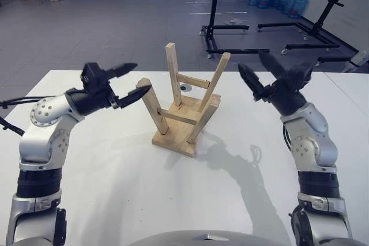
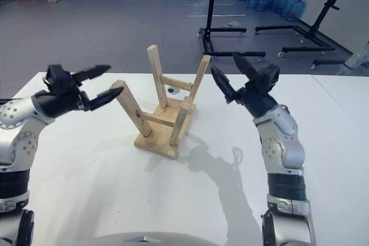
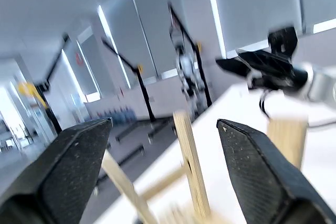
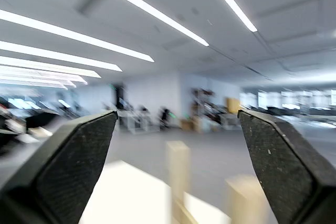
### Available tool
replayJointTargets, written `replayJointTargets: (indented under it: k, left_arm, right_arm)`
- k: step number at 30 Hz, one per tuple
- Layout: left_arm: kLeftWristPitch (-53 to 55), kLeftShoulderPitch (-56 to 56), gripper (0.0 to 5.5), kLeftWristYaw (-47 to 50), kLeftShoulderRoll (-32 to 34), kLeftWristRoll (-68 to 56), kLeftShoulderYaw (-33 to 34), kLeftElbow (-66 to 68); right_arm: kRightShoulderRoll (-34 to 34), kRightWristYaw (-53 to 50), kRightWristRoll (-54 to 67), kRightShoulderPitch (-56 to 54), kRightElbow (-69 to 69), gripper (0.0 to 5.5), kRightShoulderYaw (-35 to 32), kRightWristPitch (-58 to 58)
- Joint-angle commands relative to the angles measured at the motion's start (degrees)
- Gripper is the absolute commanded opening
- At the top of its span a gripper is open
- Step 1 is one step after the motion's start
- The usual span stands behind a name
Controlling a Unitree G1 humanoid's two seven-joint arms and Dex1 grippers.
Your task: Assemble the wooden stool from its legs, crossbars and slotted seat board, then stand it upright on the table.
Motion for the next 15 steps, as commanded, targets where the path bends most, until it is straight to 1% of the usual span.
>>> replayJointTargets:
  k: [1, 3, 6, 8, 10, 12, 14, 15]
  left_arm:
    - [1.5, -9.7, 3.65, 8.3, -4.9, -5.7, 2.5, 1.4]
    - [2.0, -13.8, 3.65, 12.4, -7.7, -6.1, 1.6, 4.5]
    - [4.1, -16.3, 3.65, 13.9, -10.4, -5.5, -1.5, 8.2]
    - [6.9, -14.5, 3.65, 13.3, -11.7, -4.1, -5.7, 10.4]
    - [9.4, -10.5, 3.65, 13.6, -13.9, -1.2, -10.8, 13.8]
    - [9.7, -5.0, 3.65, 13.7, -16.2, 3.2, -16.1, 18.6]
    - [8.9, -1.5, 3.65, 13.7, -17.9, 6.0, -18.8, 22.1]
    - [8.2, -0.3, 3.65, 13.5, -18.4, 6.8, -19.5, 22.9]
  right_arm:
    - [0.6, -2.8, 14.9, -5.8, -7.3, 4.25, -2.4, 6.7]
    - [0.7, -3.6, 17.5, -8.0, -8.2, 4.25, -1.8, 8.5]
    - [2.0, -5.0, 19.3, -9.8, -8.3, 4.25, 0.3, 10.8]
    - [1.5, -1.5, 12.5, -8.0, -8.5, 4.25, 6.9, 11.9]
    - [-0.5, 4.0, 3.4, -4.6, -7.1, 4.25, 15.7, 12.5]
    - [-4.1, 8.1, -9.4, -2.2, -2.2, 4.25, 25.4, 11.0]
    - [-5.8, 9.8, -13.8, -0.9, 0.1, 4.25, 28.1, 11.6]
    - [-5.5, 9.7, -13.4, -1.1, 0.9, 4.25, 27.2, 12.2]
